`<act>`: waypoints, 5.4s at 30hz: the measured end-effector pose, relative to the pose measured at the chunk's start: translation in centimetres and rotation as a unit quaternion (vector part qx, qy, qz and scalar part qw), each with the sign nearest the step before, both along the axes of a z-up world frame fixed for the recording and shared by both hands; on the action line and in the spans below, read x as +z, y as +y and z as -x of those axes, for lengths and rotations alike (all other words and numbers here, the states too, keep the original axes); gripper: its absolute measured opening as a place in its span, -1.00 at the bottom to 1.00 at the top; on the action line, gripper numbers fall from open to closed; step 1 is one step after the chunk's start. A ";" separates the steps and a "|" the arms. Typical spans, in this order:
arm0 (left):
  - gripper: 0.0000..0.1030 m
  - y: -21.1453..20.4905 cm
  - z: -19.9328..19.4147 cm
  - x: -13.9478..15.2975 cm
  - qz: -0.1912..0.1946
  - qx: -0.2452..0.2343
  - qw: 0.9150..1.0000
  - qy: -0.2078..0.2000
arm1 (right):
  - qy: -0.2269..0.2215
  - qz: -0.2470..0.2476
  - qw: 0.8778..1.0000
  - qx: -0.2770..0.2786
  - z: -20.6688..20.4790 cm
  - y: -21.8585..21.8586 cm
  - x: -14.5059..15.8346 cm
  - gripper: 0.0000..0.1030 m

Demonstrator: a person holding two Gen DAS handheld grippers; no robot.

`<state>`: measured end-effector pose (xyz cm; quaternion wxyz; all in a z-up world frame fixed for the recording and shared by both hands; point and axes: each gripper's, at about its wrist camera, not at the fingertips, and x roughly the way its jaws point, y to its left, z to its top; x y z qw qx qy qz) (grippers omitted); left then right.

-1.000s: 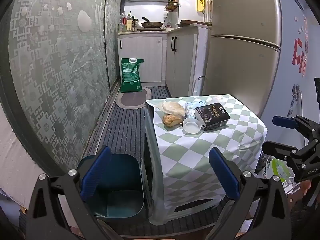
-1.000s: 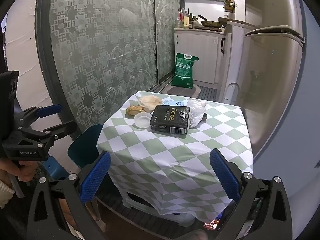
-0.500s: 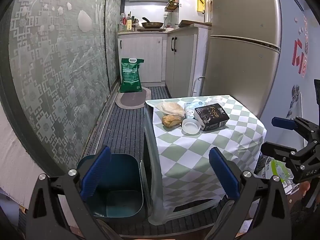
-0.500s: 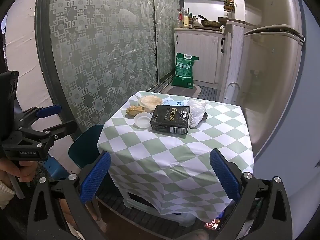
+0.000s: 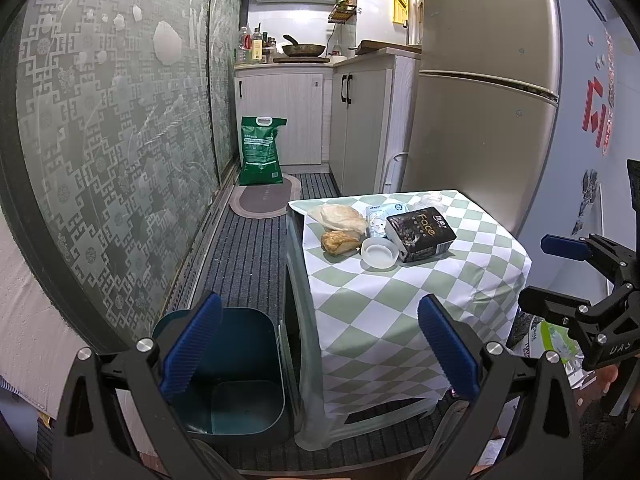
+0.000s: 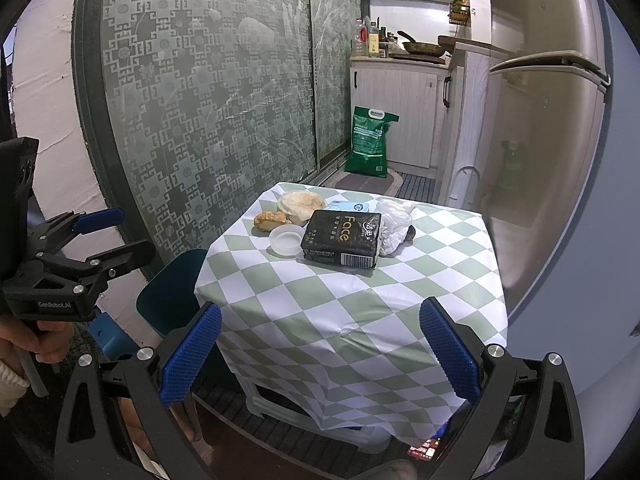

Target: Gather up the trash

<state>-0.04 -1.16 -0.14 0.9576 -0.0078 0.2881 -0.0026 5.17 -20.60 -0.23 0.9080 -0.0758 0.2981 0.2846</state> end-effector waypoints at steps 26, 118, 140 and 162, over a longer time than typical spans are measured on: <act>0.94 0.0 0.0 0.1 0.001 -0.003 1.000 0.002 | 0.000 0.002 1.000 0.000 0.0 0.1 -0.1 0.94; -0.09 -4.1 -14.1 -5.0 -0.026 -0.154 0.982 0.105 | 0.040 -0.054 0.998 -0.008 -2.2 -2.3 -0.7 0.94; -0.19 2.7 -7.2 -0.7 0.072 -0.119 0.989 0.056 | 0.007 0.013 0.998 -0.056 -7.5 4.9 -3.9 0.94; -0.18 10.4 -5.8 -3.8 0.103 -0.049 0.990 0.081 | 0.011 0.034 0.993 -0.112 -10.0 7.0 -4.9 0.38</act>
